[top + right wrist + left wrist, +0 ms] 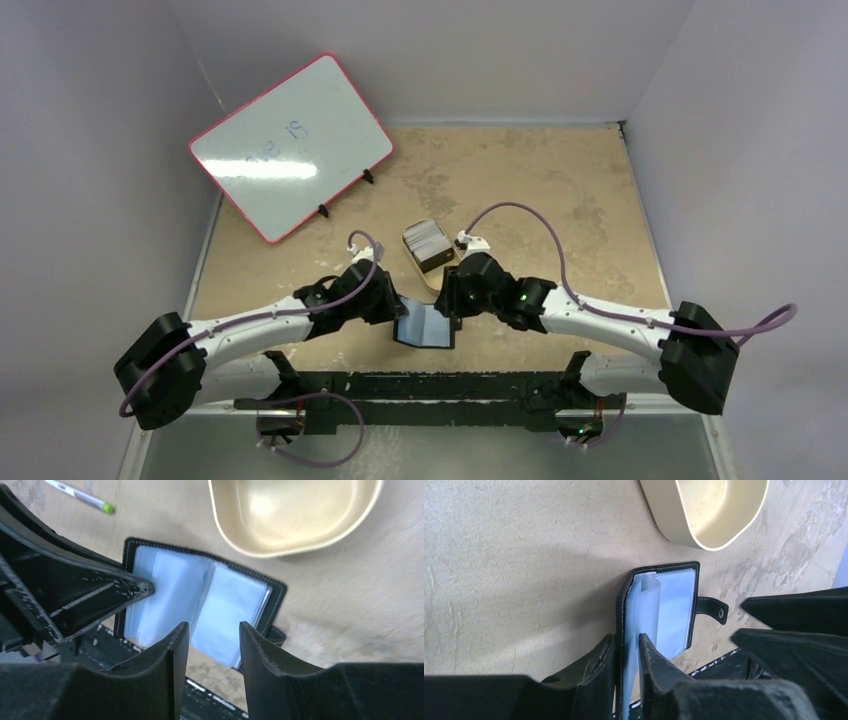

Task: Put the credit cards into the card holder
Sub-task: Pick up the credit card from the storage box, then insert the credit card into the card holder.

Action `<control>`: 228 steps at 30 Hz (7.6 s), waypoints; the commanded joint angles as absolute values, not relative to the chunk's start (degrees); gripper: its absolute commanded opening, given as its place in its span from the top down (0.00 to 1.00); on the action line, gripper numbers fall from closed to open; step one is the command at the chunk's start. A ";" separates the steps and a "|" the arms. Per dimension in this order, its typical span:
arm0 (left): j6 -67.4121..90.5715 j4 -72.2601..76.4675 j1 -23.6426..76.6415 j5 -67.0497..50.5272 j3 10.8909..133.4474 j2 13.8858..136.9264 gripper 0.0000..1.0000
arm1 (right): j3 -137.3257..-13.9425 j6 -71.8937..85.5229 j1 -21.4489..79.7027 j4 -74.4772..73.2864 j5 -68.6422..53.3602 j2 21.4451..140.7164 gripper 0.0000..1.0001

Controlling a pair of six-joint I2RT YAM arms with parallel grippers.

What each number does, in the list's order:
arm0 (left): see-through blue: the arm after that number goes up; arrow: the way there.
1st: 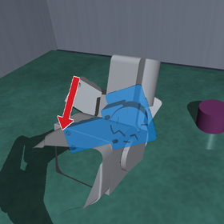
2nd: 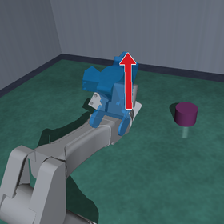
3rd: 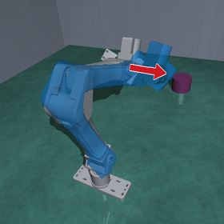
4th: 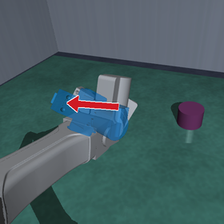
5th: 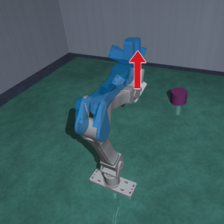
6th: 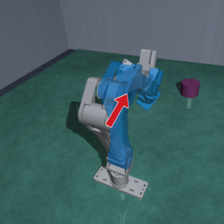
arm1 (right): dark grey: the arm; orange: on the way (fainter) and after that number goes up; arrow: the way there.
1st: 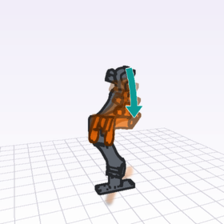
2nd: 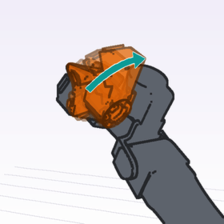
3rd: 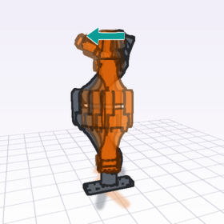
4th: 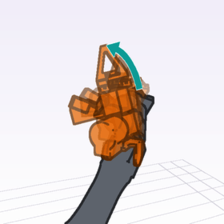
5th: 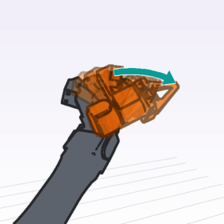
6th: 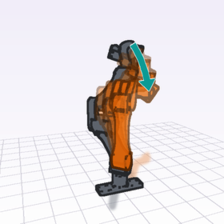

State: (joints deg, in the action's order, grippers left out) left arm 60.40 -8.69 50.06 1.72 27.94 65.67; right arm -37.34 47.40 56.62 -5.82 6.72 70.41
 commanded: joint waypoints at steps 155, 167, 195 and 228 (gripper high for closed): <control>58.13 -17.53 50.36 13.73 32.15 35.61 0.34 | -59.11 -5.01 46.71 1.06 -6.28 72.22 1.00; 61.34 -2.52 50.36 6.09 29.41 34.52 0.34 | -33.12 33.46 46.70 33.67 -19.64 47.98 1.00; 60.02 -3.77 50.36 7.08 27.80 43.83 1.00 | -28.82 44.76 46.76 12.86 -5.87 47.54 0.71; 65.48 12.65 50.32 3.68 16.63 61.22 1.00 | -29.11 46.75 52.27 7.86 5.62 74.32 0.69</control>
State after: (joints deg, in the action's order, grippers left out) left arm 64.38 7.31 50.37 4.45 17.56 61.08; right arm -27.44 47.09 51.75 6.79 3.57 73.82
